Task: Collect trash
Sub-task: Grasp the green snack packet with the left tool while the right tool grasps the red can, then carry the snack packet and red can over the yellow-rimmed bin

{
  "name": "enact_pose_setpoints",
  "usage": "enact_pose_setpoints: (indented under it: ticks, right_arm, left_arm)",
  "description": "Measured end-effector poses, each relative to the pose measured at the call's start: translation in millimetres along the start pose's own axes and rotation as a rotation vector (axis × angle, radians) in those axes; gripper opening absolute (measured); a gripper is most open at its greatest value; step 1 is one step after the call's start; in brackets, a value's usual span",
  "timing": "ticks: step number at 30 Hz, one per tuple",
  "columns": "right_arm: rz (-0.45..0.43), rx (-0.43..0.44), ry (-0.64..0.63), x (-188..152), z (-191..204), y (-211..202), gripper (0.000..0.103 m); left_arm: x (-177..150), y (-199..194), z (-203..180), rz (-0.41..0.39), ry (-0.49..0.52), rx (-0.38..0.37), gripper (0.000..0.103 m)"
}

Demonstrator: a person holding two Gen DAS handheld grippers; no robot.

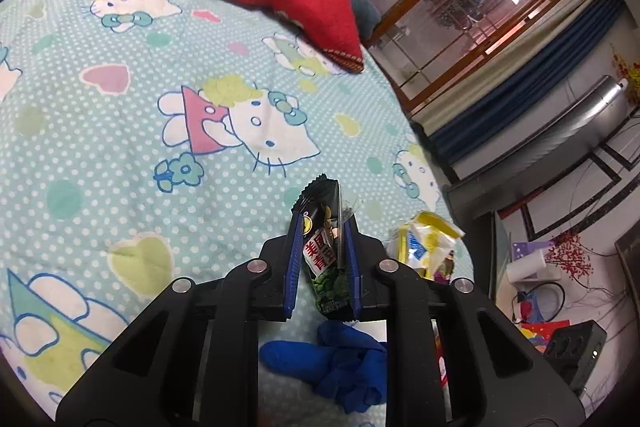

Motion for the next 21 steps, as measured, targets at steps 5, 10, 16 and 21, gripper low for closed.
enact_pose_setpoints:
  ticks: [5, 10, 16, 21]
  right_arm:
    - [-0.017, 0.012, -0.014, 0.4, -0.3, -12.4, 0.04]
    - [-0.055, 0.002, -0.057, 2.9, 4.1, -26.2, 0.038]
    - [-0.115, -0.026, -0.111, 7.1, 6.8, -45.1, 0.035]
    - [-0.164, -0.044, -0.13, 13.0, 3.7, -61.0, 0.034]
  left_arm:
    - [2.7, -20.8, -9.7, -0.051, 0.033, -0.026, 0.013]
    - [4.5, -38.4, -29.4, -0.092, 0.092, -0.049, 0.013]
    - [-0.5, -52.3, -59.2, -0.116, 0.17, -0.081, 0.013]
    - [-8.3, -55.1, -84.4, -0.114, 0.233, -0.111, 0.013]
Point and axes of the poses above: each gripper's, at about its wrist camera, not at the fingertips, and y roughly the way its jaws point, z to its left, x to its top, the point moved 2 cm from there along y, roughly the way its jaws point, and after that the axes turned 6 degrees about -x, right-handed, at the moved point
